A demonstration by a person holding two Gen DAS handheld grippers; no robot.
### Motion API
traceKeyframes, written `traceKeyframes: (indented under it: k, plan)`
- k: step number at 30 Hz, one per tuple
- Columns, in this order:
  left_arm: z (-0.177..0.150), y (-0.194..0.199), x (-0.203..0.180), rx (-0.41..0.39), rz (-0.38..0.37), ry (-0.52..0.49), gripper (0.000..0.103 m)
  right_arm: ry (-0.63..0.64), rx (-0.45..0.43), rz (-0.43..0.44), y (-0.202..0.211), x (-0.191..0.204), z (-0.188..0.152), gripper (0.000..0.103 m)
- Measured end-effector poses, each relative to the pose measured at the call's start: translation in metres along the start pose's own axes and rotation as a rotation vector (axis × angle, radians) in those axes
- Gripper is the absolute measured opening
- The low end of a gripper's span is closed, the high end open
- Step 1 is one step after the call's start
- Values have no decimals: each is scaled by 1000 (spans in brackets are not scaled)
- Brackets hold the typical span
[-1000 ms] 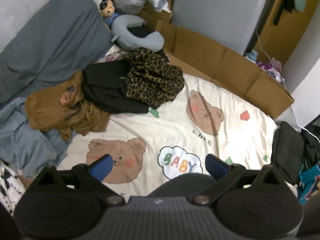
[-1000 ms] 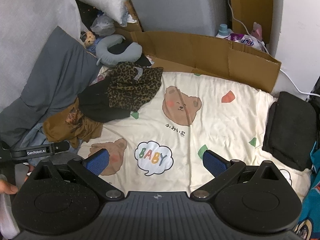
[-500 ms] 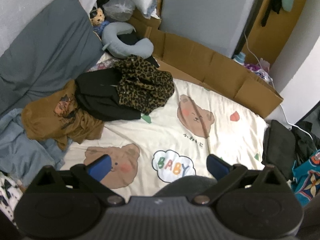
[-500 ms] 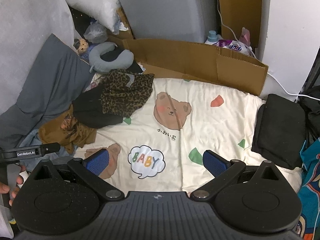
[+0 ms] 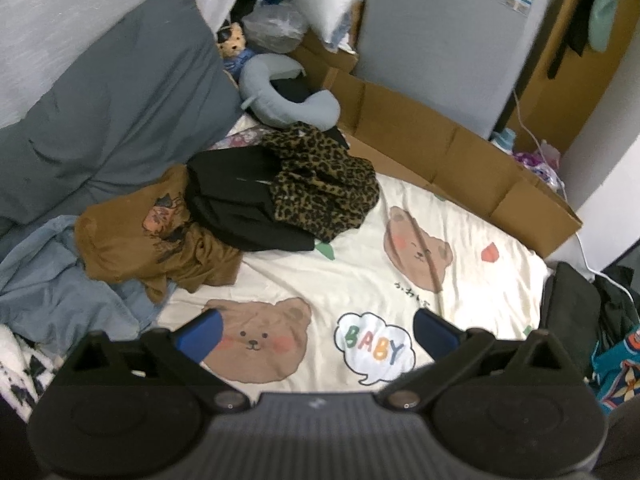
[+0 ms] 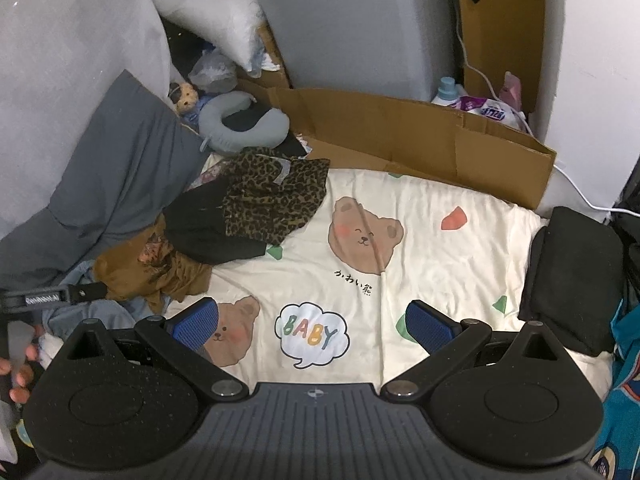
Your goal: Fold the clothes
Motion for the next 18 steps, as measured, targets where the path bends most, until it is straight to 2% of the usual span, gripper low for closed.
traceKeyframes:
  k: [6, 18]
  plan:
    - [10, -2, 20, -19, 26, 24, 102, 15, 5, 12, -13, 5, 7, 103]
    - [18, -18, 49, -7, 43, 62, 102, 80, 49, -20, -51, 18, 24, 103]
Point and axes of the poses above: each gripper's, at about its wrist camera, not at the fingertips, and y roughly against the way its jaws point, x to its left, z to its top, the point moved 2 cm from there along -y, roughly the way its jaws point, and after that the axes turned 3 degrees about z, right-handed, at the moved point
